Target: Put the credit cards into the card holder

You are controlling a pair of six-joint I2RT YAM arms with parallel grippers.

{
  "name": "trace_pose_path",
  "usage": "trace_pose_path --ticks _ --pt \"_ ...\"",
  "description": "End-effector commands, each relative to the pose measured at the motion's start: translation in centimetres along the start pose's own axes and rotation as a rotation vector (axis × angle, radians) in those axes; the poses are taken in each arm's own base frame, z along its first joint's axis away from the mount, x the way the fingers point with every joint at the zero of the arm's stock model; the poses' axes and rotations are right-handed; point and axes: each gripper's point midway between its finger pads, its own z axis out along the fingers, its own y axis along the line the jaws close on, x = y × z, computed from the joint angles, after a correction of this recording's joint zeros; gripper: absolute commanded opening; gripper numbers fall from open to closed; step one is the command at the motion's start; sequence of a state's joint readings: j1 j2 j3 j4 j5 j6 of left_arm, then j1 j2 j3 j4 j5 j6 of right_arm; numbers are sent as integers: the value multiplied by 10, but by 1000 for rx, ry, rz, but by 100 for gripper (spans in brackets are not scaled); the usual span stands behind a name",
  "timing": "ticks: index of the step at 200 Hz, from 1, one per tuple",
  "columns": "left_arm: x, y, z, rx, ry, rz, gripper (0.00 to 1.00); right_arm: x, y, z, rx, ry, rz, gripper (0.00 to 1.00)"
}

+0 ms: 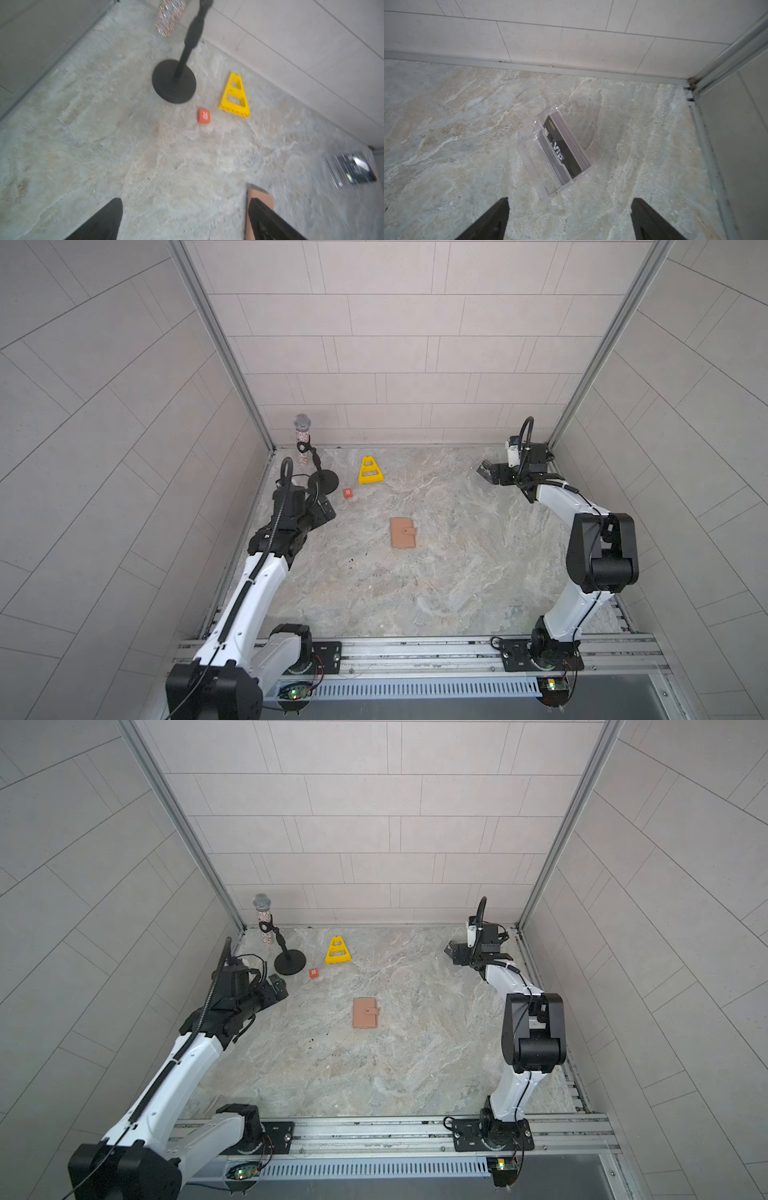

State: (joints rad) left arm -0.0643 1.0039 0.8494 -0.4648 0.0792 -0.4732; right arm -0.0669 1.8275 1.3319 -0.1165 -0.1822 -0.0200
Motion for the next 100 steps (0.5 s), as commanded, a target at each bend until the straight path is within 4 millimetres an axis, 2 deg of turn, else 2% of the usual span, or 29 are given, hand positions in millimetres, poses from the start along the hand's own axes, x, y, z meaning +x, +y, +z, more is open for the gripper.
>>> trace_pose_path --ticks 1,39,79,100 --pt "32 -16 -18 116 145 134 100 6 4 11 -74 85 -53 92" --pt "44 -19 -24 166 150 192 100 -3 -3 35 -116 119 -74 91" --pt "40 -19 -29 170 122 196 100 -3 0 58 -180 199 -94 79" --pt "42 -20 -29 176 125 189 100 0 -5 67 -175 229 -107 79"
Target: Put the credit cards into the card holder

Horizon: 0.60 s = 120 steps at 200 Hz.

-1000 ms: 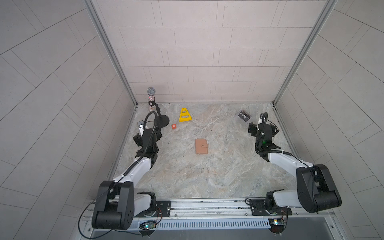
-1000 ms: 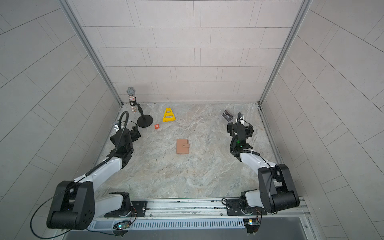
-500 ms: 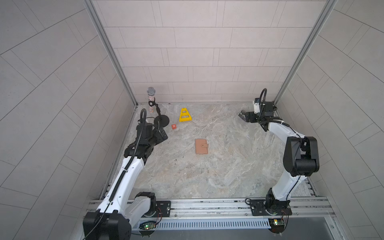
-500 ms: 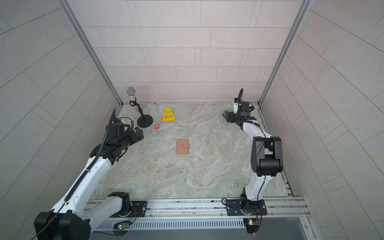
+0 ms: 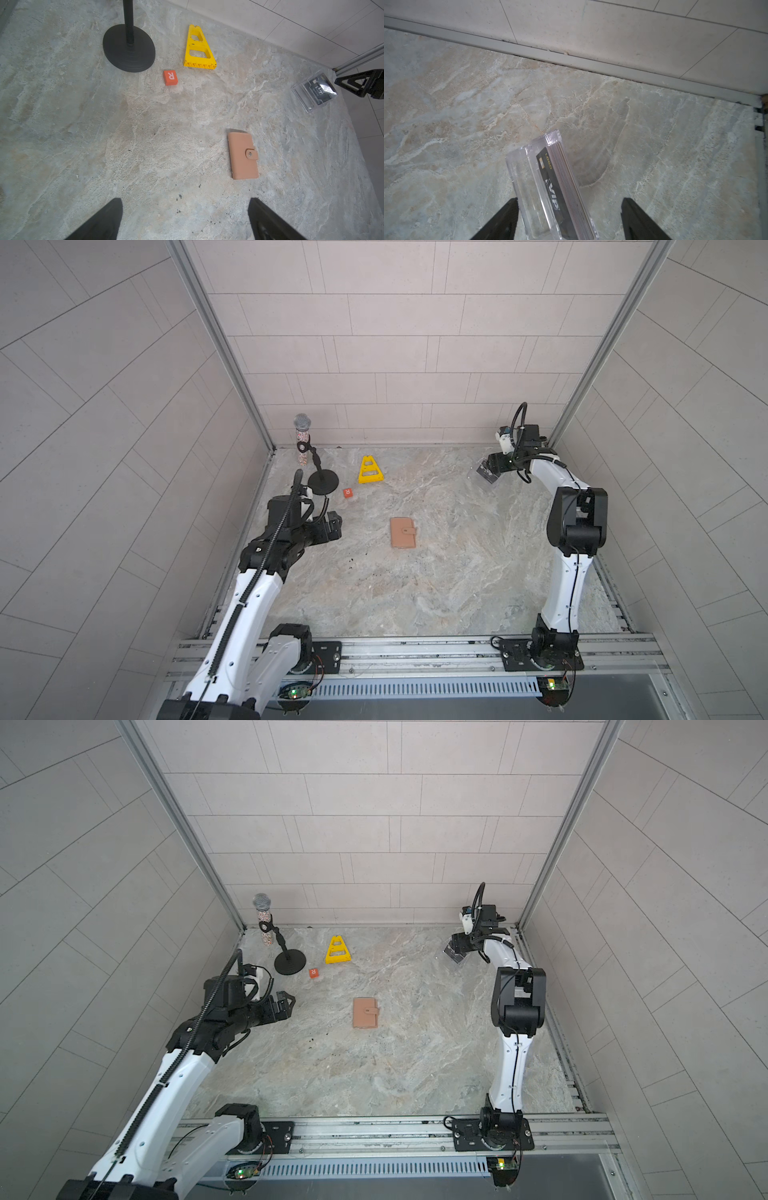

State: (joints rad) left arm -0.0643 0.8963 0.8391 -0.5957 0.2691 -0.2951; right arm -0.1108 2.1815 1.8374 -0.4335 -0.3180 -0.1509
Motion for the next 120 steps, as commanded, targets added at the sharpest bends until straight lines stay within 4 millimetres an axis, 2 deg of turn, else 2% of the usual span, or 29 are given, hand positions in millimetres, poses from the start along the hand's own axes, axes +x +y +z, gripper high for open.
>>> trace_pose_path --ticks 1,28,93,120 --pt "10 -1 0 14 24 13 100 16 4 5 -47 90 -28 79" --pt "11 -2 1 20 28 8 100 19 -1 12 -63 103 -27 79" --pt "12 0 1 7 29 5 100 29 9 26 -206 139 -10 79" --pt "12 1 2 4 31 0 100 35 13 33 -235 156 5 75"
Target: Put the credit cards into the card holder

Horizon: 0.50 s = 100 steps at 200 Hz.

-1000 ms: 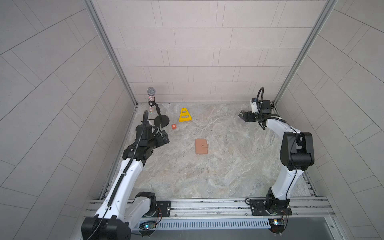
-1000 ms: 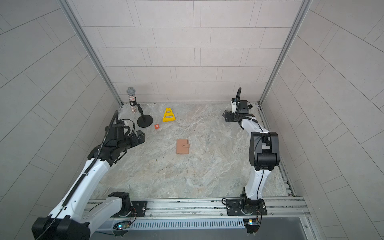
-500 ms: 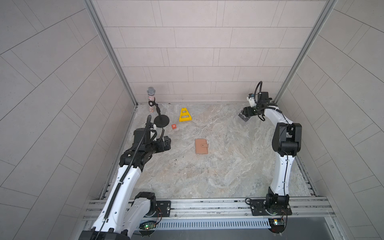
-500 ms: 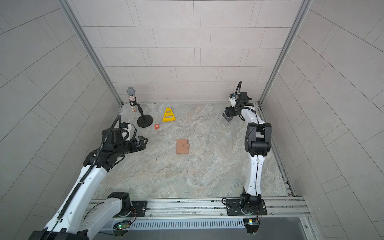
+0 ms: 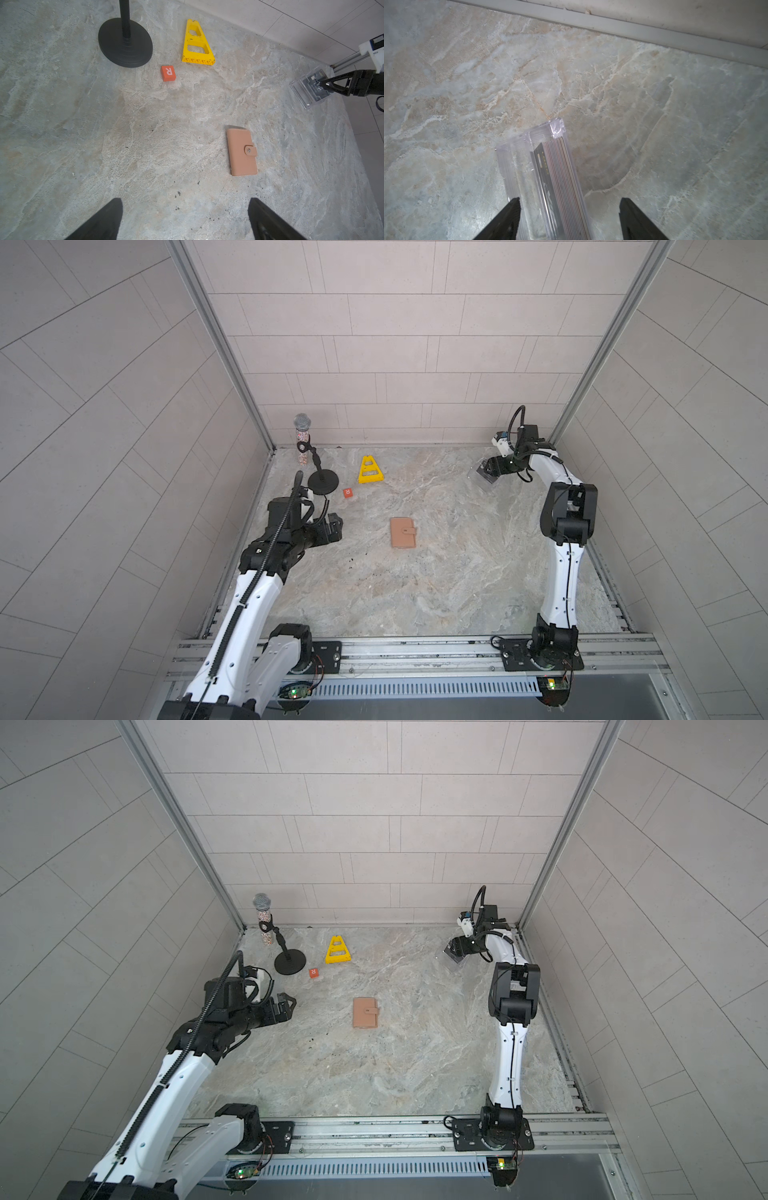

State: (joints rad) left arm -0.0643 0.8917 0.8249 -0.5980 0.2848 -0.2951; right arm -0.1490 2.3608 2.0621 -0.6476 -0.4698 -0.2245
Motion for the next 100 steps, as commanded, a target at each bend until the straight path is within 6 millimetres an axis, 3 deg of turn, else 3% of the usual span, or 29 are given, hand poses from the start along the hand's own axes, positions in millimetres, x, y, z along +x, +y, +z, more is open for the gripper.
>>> trace_pose_path --ticks 1,100 --pt "7 2 1 -7 16 2 100 11 10 7 -70 41 1 75" --pt "5 2 1 -7 8 -10 100 27 19 12 -110 88 47 47"
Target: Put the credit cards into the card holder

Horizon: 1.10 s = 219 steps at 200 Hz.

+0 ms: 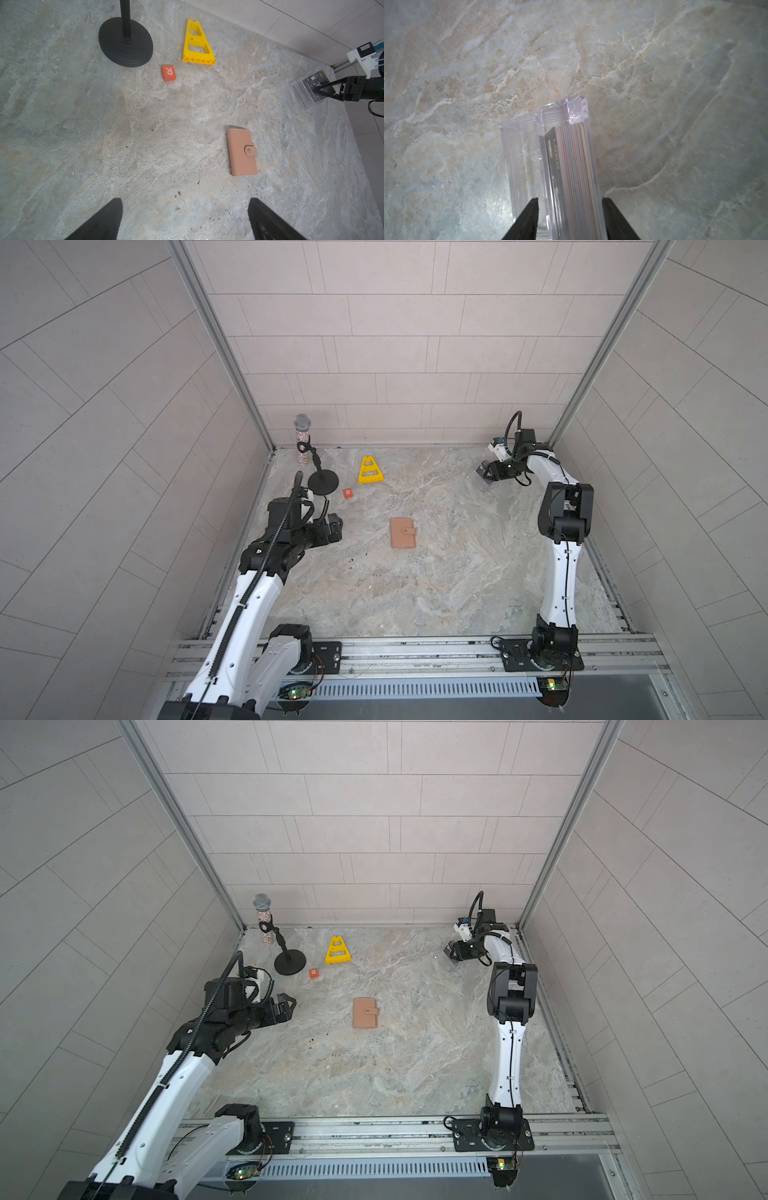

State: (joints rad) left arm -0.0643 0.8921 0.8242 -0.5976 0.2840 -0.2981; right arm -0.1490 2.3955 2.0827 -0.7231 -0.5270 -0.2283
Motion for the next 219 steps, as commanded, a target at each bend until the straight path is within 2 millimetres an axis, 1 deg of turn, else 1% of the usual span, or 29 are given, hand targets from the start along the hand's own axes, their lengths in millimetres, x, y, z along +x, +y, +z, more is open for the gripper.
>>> trace_pose_path --ticks 1,7,21,51,67,86,94,105,141,174,190,205,219 --pt "5 2 1 -7 8 -7 100 9 7 3 -30 26 17 47" --pt "5 2 1 -6 9 -9 100 9 8 1 -29 24 20 44" --pt "6 2 1 -6 9 -10 100 9 9 -1 -17 15 35 43" --pt "5 1 0 -1 5 -12 100 13 14 -9 28 -22 45 38" --pt "6 0 0 4 5 -14 100 17 17 -13 53 -42 55 36" --pt "6 -1 -1 9 2 -16 100 21 23 -20 69 -65 67 31" --pt "6 -1 -1 11 0 -16 100 25 27 -22 73 -66 71 28" --pt "6 -2 -1 15 -1 -18 100 31 31 -26 82 -67 82 28" --pt "6 -4 -1 27 1 -22 100 64 55 -30 85 -25 137 27" --pt "8 -6 0 40 7 -26 100 105 77 -34 99 76 213 26" --pt "8 -5 0 39 10 -28 100 122 92 -36 101 100 220 26" --pt "9 -6 0 41 11 -27 100 136 97 -41 144 109 231 26" --pt "10 -5 1 40 15 -30 100 148 104 -45 143 103 259 26"
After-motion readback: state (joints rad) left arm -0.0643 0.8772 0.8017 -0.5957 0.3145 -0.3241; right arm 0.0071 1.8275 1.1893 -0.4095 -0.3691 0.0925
